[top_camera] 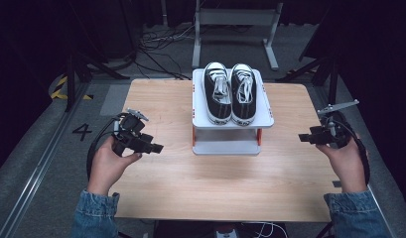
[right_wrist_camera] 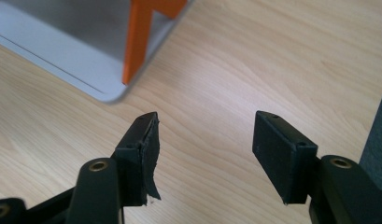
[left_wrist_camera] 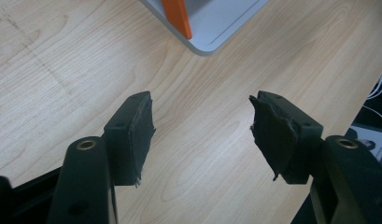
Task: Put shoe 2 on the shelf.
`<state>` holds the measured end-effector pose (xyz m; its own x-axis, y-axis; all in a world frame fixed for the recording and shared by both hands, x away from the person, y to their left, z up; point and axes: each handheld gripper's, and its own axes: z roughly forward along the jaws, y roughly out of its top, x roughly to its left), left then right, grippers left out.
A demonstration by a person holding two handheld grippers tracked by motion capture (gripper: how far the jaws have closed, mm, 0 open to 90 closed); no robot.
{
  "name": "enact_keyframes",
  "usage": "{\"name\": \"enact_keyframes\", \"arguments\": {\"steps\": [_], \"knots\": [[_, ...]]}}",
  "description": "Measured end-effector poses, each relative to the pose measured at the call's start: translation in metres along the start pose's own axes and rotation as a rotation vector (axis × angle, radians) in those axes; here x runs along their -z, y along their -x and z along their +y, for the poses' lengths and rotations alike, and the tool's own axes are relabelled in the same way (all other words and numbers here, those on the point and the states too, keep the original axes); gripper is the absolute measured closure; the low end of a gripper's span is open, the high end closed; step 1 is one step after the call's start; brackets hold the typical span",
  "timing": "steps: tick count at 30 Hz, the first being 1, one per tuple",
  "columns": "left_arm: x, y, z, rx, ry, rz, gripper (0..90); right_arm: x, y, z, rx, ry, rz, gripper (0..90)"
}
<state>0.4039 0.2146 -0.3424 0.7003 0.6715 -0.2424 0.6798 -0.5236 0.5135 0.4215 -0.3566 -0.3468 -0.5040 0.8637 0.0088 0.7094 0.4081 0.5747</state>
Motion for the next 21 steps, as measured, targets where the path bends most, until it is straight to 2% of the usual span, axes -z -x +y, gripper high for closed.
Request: {"name": "enact_keyframes", "arguments": {"steps": [4, 6, 10, 16, 21], "knots": [[-0.004, 0.0, 0.001, -0.008, -0.009, 0.001, 38.8, -0.009, 0.007, -0.007, -0.015, -0.034, -0.016, 40.9], [-0.006, 0.0, 0.002, -0.007, -0.011, 0.005, 38.8, -0.014, 0.009, -0.012, -0.01, -0.035, -0.017, 39.6], [-0.01, 0.0, 0.002, -0.007, -0.016, 0.003, 38.6, -0.027, 0.012, -0.017, 0.001, -0.07, -0.032, 37.9], [-0.011, 0.002, 0.002, -0.021, -0.008, -0.014, 38.4, -0.047, 0.006, -0.017, 0.041, -0.086, 0.0, 37.7], [-0.01, 0.002, 0.002, -0.012, 0.002, -0.017, 37.9, -0.044, 0.002, -0.015, 0.049, -0.055, 0.017, 37.2]]}}
